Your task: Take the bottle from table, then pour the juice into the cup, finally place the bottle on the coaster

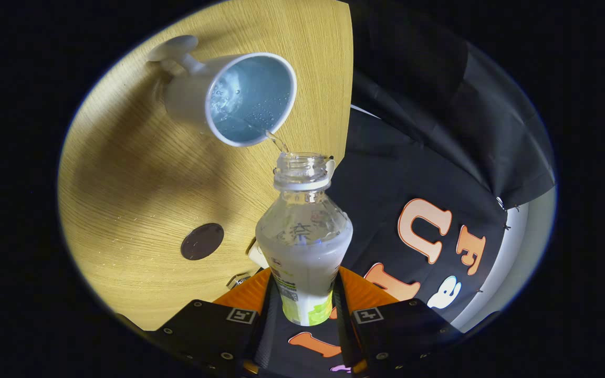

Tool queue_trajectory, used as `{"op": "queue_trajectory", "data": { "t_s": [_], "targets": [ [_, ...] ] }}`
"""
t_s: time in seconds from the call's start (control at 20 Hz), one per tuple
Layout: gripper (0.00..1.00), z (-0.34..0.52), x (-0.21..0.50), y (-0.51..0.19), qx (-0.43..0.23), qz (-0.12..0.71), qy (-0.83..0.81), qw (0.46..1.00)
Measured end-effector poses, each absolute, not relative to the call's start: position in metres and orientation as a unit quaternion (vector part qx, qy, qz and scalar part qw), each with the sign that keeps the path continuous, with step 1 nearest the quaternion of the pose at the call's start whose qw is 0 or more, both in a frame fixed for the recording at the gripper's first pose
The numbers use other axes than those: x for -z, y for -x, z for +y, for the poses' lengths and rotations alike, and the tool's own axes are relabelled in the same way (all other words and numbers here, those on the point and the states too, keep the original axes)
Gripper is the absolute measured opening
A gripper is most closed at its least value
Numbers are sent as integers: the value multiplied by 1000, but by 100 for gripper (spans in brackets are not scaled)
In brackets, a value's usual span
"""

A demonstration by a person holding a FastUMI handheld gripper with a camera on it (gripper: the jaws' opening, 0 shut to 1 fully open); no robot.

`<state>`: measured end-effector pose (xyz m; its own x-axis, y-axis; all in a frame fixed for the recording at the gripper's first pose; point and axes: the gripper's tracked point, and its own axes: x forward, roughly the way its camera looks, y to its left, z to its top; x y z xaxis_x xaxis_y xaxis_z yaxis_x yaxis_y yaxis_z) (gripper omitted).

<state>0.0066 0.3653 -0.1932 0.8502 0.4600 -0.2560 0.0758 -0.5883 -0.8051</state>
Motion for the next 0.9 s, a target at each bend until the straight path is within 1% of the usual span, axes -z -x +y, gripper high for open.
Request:
{"op": "queue_trajectory", "data": {
  "t_s": [0.5, 0.7, 0.9],
  "targets": [
    [52, 368, 191, -7, -231, -162, 867, 412],
    [52, 371, 189, -2, -224, -171, 876, 391],
    [52, 373, 187, -3, -226, -173, 879, 382]
  ]
}}
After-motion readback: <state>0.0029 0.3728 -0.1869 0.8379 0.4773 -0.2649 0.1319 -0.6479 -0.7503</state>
